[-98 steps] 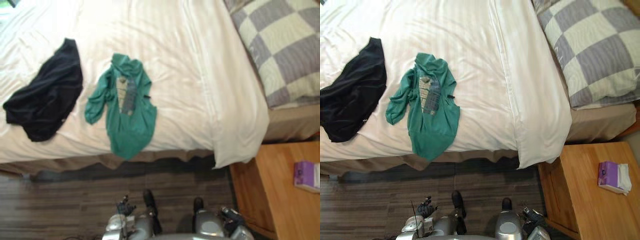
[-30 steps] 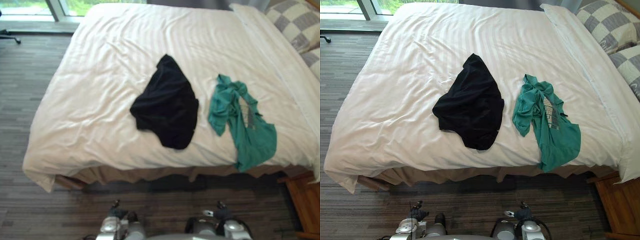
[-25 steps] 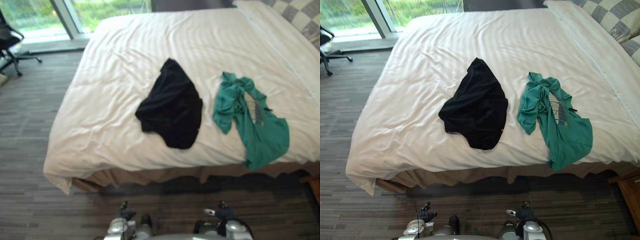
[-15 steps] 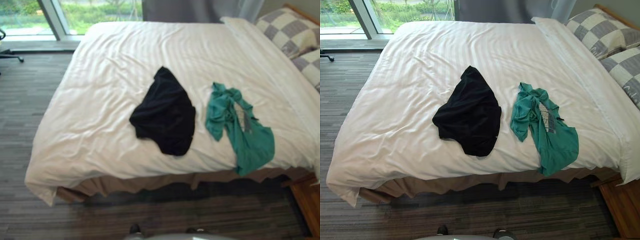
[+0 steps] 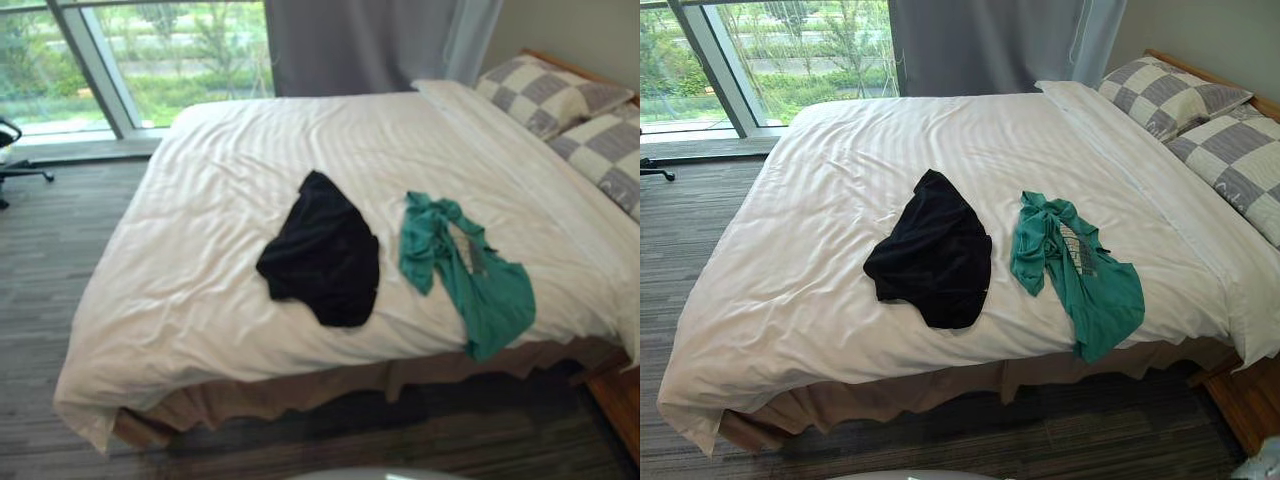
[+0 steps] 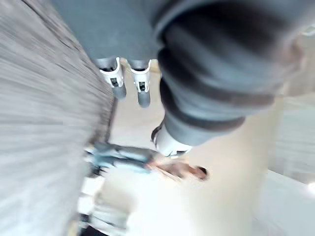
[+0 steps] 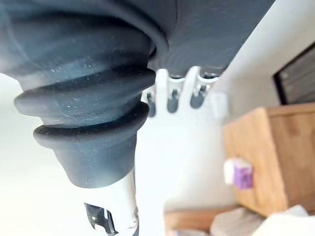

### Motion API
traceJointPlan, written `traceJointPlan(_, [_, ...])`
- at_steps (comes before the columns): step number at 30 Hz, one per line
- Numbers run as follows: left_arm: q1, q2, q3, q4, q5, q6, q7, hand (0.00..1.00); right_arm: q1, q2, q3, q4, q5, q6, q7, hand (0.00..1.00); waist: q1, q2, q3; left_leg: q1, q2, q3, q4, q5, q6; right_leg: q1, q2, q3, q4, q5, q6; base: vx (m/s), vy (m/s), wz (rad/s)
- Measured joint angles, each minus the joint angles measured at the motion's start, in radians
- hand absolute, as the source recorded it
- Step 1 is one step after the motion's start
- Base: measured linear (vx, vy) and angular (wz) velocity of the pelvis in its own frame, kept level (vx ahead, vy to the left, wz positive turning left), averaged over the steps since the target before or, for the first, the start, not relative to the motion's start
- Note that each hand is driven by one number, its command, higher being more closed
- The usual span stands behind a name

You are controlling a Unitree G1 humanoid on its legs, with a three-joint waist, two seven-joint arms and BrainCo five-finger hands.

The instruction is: Tidy the bed and pick cloth on bed and put in laundry

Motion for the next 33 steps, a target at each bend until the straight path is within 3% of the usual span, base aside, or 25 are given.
traceJointPlan(2, [-0.049,0.027,-0.121,-0.079,0.059,-0.026,0.016,0.00,-0.031,-0.012,0.126,-0.043,-0.051,0.001,0.017,0.00,0.002,0.004,0.007,0.014,-0.004,0.001,0.005,-0.001,0.001,0.006,-0.002,0.009,-0.001,0.005,0.000,0.00,0.000,0.00])
traceJointPlan(5, [-0.093,0.027,-0.286,-0.170,0.114,-0.028,0.011,0.00,-0.047,-0.041,0.273,-0.062,-0.087,0.002,0.063,0.00,0.002,0.017,0.016,0.015,-0.006,0.001,0.006,-0.001,0.002,0.007,-0.004,0.012,-0.001,0.007,0.002,0.00,0.000,0.00])
traceJointPlan(10, [-0.158,0.026,-0.526,-0.247,0.255,-0.030,-0.041,0.00,-0.061,-0.047,0.369,-0.158,-0.171,-0.001,0.142,0.00,-0.005,0.020,0.029,0.013,-0.003,0.004,0.006,-0.001,0.002,-0.006,0.001,0.032,-0.001,0.010,0.002,0.00,-0.002,-0.10])
traceJointPlan(14, [-0.250,0.016,-0.701,-0.237,0.353,-0.028,-0.106,0.00,-0.073,-0.051,0.468,-0.186,-0.211,-0.007,0.175,0.00,-0.030,0.010,0.056,0.008,-0.003,0.008,0.007,-0.001,0.002,-0.021,0.002,0.052,-0.001,0.016,0.000,0.01,0.003,-0.12])
traceJointPlan(21, [-0.385,-0.025,-0.869,-0.168,0.448,-0.001,-0.183,0.00,-0.087,-0.027,0.584,-0.240,-0.242,-0.008,0.222,0.00,-0.059,0.024,0.098,-0.023,-0.005,0.060,0.008,-0.001,0.002,-0.091,0.007,0.123,-0.007,0.048,-0.002,-0.02,0.016,-0.26])
traceJointPlan(33, [-0.677,-0.020,-1.037,0.069,0.608,0.062,-0.206,0.00,-0.102,0.009,0.655,-0.366,-0.242,-0.034,0.249,0.00,-0.109,0.071,0.212,-0.164,-0.007,0.108,0.024,0.014,0.017,-0.241,0.013,0.179,-0.042,0.119,-0.008,-0.03,0.004,-0.15])
